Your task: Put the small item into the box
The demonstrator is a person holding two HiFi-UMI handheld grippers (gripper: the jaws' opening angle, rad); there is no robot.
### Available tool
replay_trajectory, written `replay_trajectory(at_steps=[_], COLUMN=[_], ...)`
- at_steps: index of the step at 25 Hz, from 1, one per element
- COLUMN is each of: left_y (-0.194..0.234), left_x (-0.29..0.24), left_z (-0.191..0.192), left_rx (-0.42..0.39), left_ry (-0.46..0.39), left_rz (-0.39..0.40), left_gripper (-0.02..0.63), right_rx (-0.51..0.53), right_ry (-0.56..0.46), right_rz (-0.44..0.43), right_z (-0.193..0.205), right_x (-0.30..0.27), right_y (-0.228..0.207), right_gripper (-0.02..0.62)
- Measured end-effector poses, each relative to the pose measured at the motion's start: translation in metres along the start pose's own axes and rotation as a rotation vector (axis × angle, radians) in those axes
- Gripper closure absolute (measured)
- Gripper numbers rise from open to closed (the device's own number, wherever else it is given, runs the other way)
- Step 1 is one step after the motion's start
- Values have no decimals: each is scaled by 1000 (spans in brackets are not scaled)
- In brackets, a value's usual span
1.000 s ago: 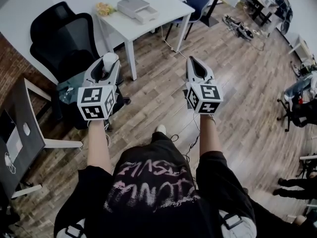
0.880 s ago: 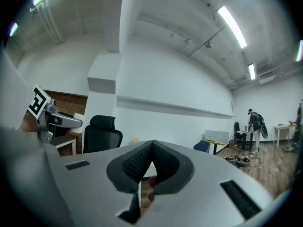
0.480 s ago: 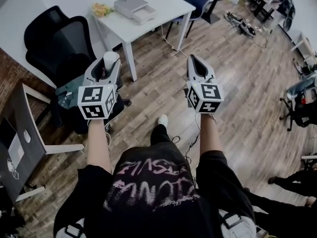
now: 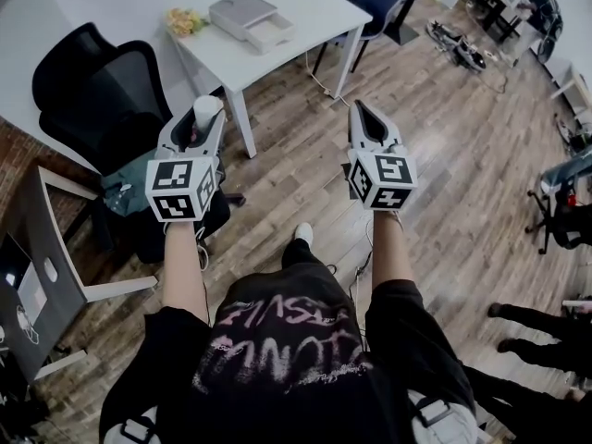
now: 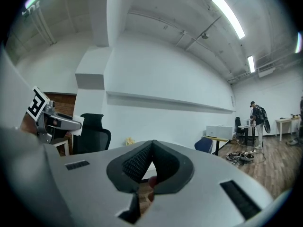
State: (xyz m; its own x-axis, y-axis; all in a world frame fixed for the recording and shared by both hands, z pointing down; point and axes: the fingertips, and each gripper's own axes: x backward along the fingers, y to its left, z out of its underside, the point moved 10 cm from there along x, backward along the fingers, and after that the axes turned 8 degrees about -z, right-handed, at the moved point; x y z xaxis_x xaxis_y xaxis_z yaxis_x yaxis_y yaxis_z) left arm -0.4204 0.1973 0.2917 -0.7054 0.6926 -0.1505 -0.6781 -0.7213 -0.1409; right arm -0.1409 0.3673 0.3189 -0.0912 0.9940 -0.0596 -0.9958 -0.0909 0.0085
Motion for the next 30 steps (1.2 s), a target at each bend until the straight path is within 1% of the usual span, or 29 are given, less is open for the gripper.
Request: replay_trajectory(at_steps=[4, 7, 16, 22, 30], left_y=[0, -2, -23, -35, -38], left_x=[-35, -63, -136, -162, -183], left_z=[-7, -14, -26, -29, -32], left_rx=[-6, -8, -18, -28, -25], left_ry=[12, 18, 42, 57, 63], left_rz=[-9, -19, -46, -73, -88], left_gripper=[423, 423, 423, 423, 423], right_rx=[-20, -10, -20, -27, -32], right_ry=[-8, -3, 8, 5, 7], right_rz=[-7, -18, -56, -88, -109], right_z=[-4, -6, -4, -1, 1], right_x=[-29, -52, -104, -128, -147], right_y=[-25, -46, -111, -140, -157], right_gripper=[586, 586, 586, 586, 586])
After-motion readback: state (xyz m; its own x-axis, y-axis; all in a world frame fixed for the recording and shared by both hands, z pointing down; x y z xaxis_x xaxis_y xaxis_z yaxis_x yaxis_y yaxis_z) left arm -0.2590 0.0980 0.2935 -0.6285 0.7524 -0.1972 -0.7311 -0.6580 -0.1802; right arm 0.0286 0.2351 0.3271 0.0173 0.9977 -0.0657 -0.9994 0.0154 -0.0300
